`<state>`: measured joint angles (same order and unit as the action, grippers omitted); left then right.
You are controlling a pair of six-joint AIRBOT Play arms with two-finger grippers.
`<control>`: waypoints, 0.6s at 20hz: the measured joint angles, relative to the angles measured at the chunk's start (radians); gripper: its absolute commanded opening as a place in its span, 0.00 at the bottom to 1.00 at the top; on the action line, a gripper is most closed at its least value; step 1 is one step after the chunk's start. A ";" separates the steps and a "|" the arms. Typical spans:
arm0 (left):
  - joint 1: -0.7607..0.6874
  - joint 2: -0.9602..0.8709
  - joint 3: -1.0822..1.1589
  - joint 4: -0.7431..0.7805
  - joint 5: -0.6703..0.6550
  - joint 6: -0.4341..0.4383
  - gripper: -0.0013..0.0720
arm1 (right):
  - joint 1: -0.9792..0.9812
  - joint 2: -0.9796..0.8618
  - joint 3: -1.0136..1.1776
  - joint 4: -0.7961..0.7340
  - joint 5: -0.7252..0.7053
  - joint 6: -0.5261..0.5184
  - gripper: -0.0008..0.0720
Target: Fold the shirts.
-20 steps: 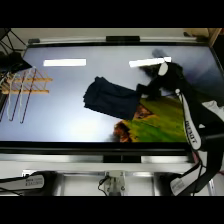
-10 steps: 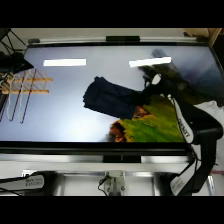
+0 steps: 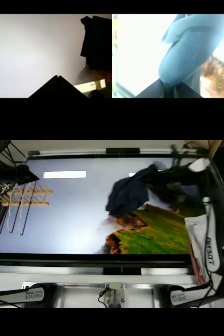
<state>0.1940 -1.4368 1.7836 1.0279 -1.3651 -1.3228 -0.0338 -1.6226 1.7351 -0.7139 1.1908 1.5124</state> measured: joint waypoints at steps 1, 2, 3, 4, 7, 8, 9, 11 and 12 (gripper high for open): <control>-0.005 0.000 0.000 0.000 0.000 0.002 0.06 | -0.036 0.037 0.014 -0.012 0.014 0.018 0.11; -0.010 0.000 0.000 0.000 0.000 0.002 0.06 | -0.079 0.074 0.027 -0.026 0.027 0.033 0.11; -0.016 0.000 0.000 0.000 0.000 0.003 0.06 | -0.124 0.106 0.035 -0.051 0.044 0.047 0.11; -0.021 0.000 0.000 0.000 0.000 0.003 0.06 | -0.167 0.130 0.039 -0.088 0.065 0.056 0.11; -0.043 0.000 0.000 -0.004 -0.021 0.007 0.06 | -0.292 0.182 0.049 -0.254 0.154 0.065 0.11; -0.051 0.000 0.000 -0.005 -0.031 0.011 0.06 | -0.325 0.190 0.050 -0.316 0.180 0.063 0.11; -0.058 0.000 0.000 -0.006 -0.039 0.014 0.06 | -0.358 0.197 0.051 -0.376 0.197 0.061 0.11; -0.073 0.000 0.000 -0.007 -0.052 0.018 0.06 | -0.415 0.206 0.053 -0.471 0.205 0.050 0.11; -0.079 0.000 0.000 -0.007 -0.055 0.018 0.06 | -0.438 0.208 0.053 -0.504 0.206 0.046 0.11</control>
<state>0.1146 -1.4364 1.7840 1.0210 -1.4200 -1.3048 -0.4713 -1.4143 1.7882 -1.2175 1.3972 1.5585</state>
